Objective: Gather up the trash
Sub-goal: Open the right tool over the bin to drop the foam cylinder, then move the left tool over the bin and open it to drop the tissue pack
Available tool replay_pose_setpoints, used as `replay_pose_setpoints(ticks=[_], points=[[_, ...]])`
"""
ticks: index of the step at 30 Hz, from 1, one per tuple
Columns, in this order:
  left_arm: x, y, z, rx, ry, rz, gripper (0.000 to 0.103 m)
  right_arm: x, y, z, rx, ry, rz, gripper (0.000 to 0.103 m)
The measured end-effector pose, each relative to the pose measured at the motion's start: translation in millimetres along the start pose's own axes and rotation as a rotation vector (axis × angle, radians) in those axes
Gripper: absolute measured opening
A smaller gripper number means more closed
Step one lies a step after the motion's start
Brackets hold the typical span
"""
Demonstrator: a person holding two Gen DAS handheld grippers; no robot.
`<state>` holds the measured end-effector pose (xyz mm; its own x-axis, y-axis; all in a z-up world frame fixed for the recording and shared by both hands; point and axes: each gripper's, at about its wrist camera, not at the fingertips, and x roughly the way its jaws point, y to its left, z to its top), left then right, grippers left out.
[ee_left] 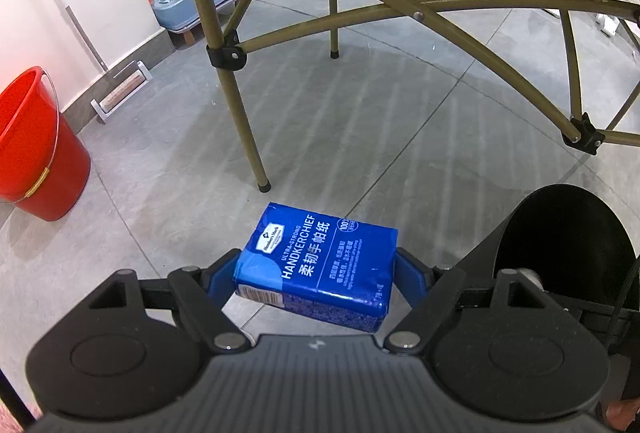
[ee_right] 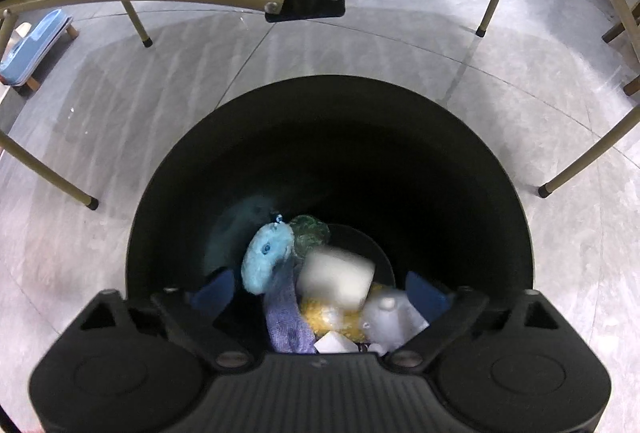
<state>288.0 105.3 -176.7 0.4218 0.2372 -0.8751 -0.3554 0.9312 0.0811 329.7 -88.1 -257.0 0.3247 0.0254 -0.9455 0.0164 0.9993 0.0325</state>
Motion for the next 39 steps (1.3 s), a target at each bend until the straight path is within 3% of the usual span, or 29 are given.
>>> replay_pose_setpoints(ticks=[21,39], points=[[-1.5,-4.3,-0.6,0.013,0.007,-0.005,0.08,-9.7,-4.4,0.7,-0.022,-0.021,0.003,0.103],[-26.3,-38.8,-1.8,0.053,-0.023,-0.103,0.08,-55.3,-42.6,-1.8,-0.024,-0.106,0.005,0.103]])
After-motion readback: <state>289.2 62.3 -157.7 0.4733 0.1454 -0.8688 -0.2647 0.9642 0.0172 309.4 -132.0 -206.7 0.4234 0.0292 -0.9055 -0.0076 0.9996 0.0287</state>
